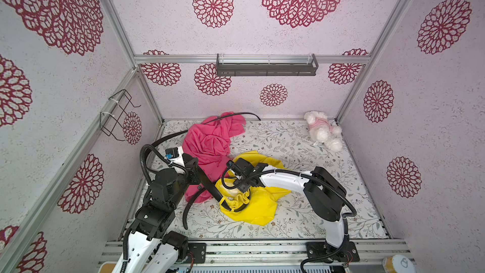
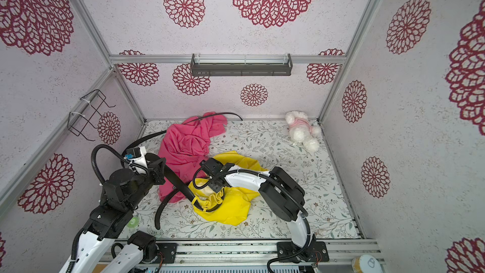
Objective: Remove the belt from the trousers
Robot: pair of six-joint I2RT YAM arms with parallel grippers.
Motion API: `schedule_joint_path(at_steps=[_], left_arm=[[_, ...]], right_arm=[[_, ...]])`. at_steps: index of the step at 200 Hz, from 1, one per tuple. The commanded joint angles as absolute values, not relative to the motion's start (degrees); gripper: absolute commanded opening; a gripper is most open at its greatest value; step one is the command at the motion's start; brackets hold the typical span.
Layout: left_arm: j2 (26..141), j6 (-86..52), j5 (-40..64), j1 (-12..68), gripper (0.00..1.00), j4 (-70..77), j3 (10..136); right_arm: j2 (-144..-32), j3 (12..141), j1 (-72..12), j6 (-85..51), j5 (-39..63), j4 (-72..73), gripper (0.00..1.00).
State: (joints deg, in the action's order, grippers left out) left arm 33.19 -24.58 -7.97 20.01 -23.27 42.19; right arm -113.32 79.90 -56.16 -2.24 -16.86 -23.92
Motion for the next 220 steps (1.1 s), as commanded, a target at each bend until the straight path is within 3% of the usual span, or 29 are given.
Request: schedule_joint_path(at_steps=[1,44,119,164,197,220], left_arm=[[32.2,-21.8,-10.8,20.4,0.00,-24.7,44.3],[34.9,-17.9,-11.3,18.2,0.00,-24.5,48.9],[43.9,-13.3,-10.1,7.1,0.00,-24.1,55.4],[50.6,-18.0,-3.1,-5.7,0.00,-22.3,54.7],[58.1,-24.4,2.3,-4.9,0.00,-20.3,51.7],[63.7,-25.3,-1.8,-0.5,0.00,-21.3,50.5]], right_arm=[[-106.1,78.3,-51.4,-4.8,-32.5,-27.2,0.63],[-93.5,68.8,-35.6,-4.1,-35.5,-30.0,0.58],[-83.6,57.7,-10.2,-5.3,-28.0,-29.0,0.56],[-84.2,57.1,-4.4,-6.1,-24.4,-29.5,0.56],[-84.8,55.0,-4.7,-7.3,-20.7,-28.0,0.56],[-84.4,53.8,-5.1,-7.6,-18.8,-27.3,0.56]])
